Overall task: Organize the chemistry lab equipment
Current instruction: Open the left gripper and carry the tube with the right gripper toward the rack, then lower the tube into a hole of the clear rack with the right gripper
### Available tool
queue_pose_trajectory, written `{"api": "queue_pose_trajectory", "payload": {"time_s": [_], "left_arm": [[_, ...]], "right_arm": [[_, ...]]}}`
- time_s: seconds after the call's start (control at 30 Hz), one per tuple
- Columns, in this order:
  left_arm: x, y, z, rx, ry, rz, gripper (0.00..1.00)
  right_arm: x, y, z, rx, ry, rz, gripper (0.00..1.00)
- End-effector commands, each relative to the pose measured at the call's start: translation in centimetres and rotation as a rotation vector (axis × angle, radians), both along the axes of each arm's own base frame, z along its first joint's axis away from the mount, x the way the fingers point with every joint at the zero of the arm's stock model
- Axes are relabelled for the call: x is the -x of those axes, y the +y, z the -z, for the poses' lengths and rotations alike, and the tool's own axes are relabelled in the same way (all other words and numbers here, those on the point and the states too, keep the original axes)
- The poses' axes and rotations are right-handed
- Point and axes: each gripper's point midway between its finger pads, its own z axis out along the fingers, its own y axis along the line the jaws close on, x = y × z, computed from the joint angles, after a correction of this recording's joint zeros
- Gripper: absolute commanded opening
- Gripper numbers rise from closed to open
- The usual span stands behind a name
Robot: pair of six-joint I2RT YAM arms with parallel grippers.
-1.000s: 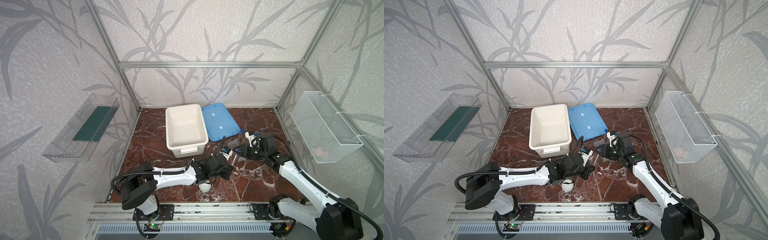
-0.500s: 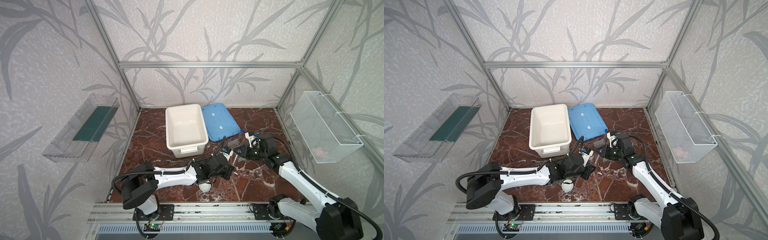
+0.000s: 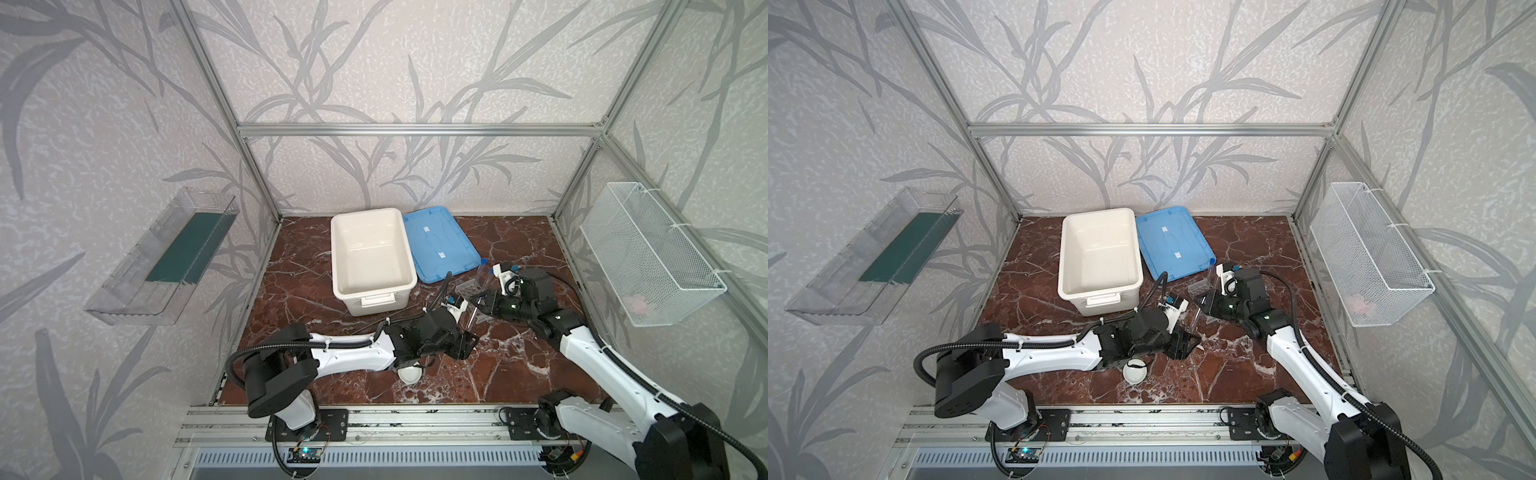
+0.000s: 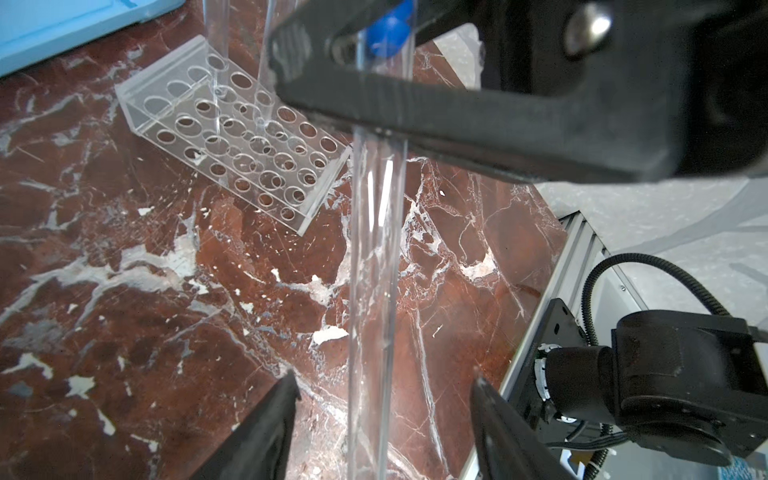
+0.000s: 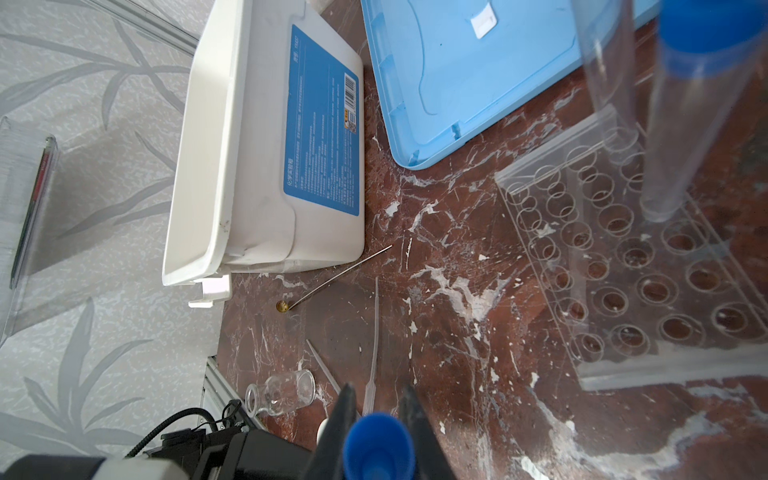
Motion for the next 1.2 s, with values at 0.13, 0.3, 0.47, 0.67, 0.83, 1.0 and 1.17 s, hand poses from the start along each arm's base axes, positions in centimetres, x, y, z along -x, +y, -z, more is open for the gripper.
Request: {"api": "queue_pose_trajectory", "payload": {"time_s": [0.13, 0.3, 0.47, 0.67, 0.83, 1.0, 1.17], "left_arm": [[-2.3, -0.2, -3.7, 0.066, 0.011, -0.149, 0.99], [-3.5, 0.2, -3.9, -0.007, 0.088, -0.264, 0.99], [-4.2, -1.7, -4.3, 0.005, 0.089, -0.248, 0.99], [-5.2, -3.2, -4.1, -0.011, 0.09, -0.236, 0.99], [-6.0, -3.8, -3.1, 0.013, 0.118, -0.208, 0.99], [-6.7, -3.0, -3.1, -0.105, 0.04, -0.22, 0.99], [-7.1, -2.2, -2.0, -0.119, 0.033, -0.255, 0.99]], "right_arm": [[-0.5, -2.7, -0.5, 0.136, -0.098, 0.082, 0.19], [-1.9, -6.1, -3.3, 0.317, -0.256, 0.199, 0.19], [-3.4, -8.9, -5.7, 0.465, -0.401, 0.304, 0.19], [-5.0, -9.9, -7.3, 0.528, -0.542, 0.367, 0.19], [-6.4, -10.1, -7.2, 0.564, -0.603, 0.384, 0.19], [-7.6, -9.2, -6.0, 0.554, -0.606, 0.355, 0.19], [-8.6, -9.3, -4.9, 0.576, -0.632, 0.372, 0.19]]}}
